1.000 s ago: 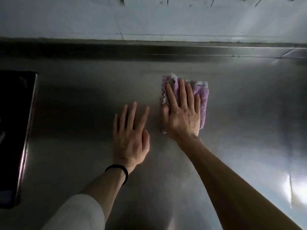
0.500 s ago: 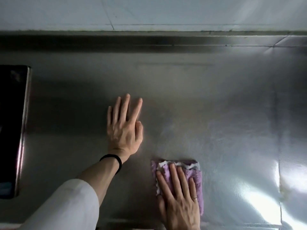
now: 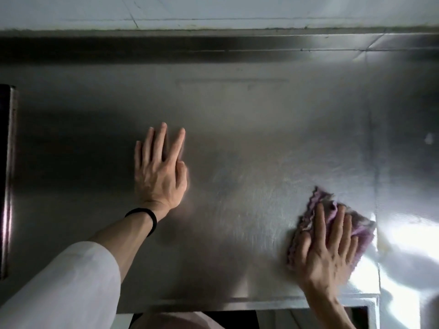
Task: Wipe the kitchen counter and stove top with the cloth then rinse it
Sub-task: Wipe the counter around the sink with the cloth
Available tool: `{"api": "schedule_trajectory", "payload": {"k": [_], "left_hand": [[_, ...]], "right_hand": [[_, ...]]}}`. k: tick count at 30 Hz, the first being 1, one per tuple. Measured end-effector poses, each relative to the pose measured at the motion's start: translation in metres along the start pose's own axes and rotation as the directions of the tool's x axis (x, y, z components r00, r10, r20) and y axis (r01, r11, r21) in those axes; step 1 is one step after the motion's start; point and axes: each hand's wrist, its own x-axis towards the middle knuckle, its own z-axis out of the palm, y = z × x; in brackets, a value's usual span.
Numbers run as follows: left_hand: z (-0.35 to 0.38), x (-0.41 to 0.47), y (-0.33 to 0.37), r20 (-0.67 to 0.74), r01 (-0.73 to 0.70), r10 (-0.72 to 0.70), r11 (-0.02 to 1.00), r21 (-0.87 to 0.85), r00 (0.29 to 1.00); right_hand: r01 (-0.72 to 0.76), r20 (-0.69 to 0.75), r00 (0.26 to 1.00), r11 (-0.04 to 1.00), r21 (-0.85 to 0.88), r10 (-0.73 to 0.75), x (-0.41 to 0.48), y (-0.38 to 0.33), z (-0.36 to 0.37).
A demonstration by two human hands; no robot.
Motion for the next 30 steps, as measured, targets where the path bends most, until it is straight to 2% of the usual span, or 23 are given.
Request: {"api": "schedule_trajectory", "payload": {"k": [2, 4, 6, 9, 14, 17, 20, 22, 24, 26, 30], "left_hand": [[0.0, 0.0, 0.0, 0.009, 0.003, -0.003, 1.0, 0.006, 1.0], [0.0, 0.0, 0.001, 0.01, 0.008, -0.008, 1.0, 0.014, 1.0], [0.001, 0.001, 0.0, 0.001, 0.004, -0.004, 1.0, 0.013, 1.0], [0.003, 0.0, -0.002, -0.017, -0.006, 0.006, 1.0, 0.02, 1.0], [0.003, 0.0, -0.003, -0.022, -0.011, 0.012, 0.999, 0.044, 1.0], [0.003, -0.001, -0.003, -0.032, -0.015, 0.017, 0.999, 0.045, 0.999], [0.004, 0.0, -0.001, -0.037, 0.001, 0.0, 0.999, 0.049, 0.999], [0.003, 0.001, 0.0, -0.035, 0.011, -0.009, 0.999, 0.04, 0.999], [0.003, 0.002, 0.0, -0.027, 0.005, -0.004, 0.999, 0.039, 1.0], [0.002, 0.002, 0.001, -0.021, 0.001, 0.0, 0.999, 0.037, 1.0], [-0.001, 0.003, 0.004, -0.006, 0.014, -0.013, 1.0, 0.014, 1.0]], "right_hand": [[-0.025, -0.027, 0.999, 1.0, 0.006, 0.025, -0.021, -0.031, 0.009], [0.129, -0.026, 0.991, 0.992, 0.005, -0.129, -0.053, -0.064, 0.024], [0.3, 0.022, 0.953, 0.953, 0.034, -0.301, -0.091, -0.101, 0.039], [0.397, 0.107, 0.906, 0.909, 0.124, -0.41, -0.125, -0.142, 0.05], [0.489, 0.064, 0.863, 0.859, 0.149, -0.502, -0.11, -0.129, 0.046], [0.397, 0.058, 0.913, 0.911, 0.113, -0.404, -0.091, -0.068, 0.038], [0.28, 0.05, 0.959, 0.959, -0.028, -0.279, -0.063, 0.001, 0.025], [0.228, 0.034, 0.974, 0.97, -0.088, -0.226, -0.05, 0.02, 0.018], [0.216, 0.056, 0.976, 0.97, -0.115, -0.211, -0.045, 0.018, 0.015], [0.268, 0.032, 0.963, 0.956, -0.121, -0.266, -0.035, 0.006, 0.013], [0.364, -0.003, 0.931, 0.931, 0.009, -0.364, 0.02, -0.038, 0.005]]}}
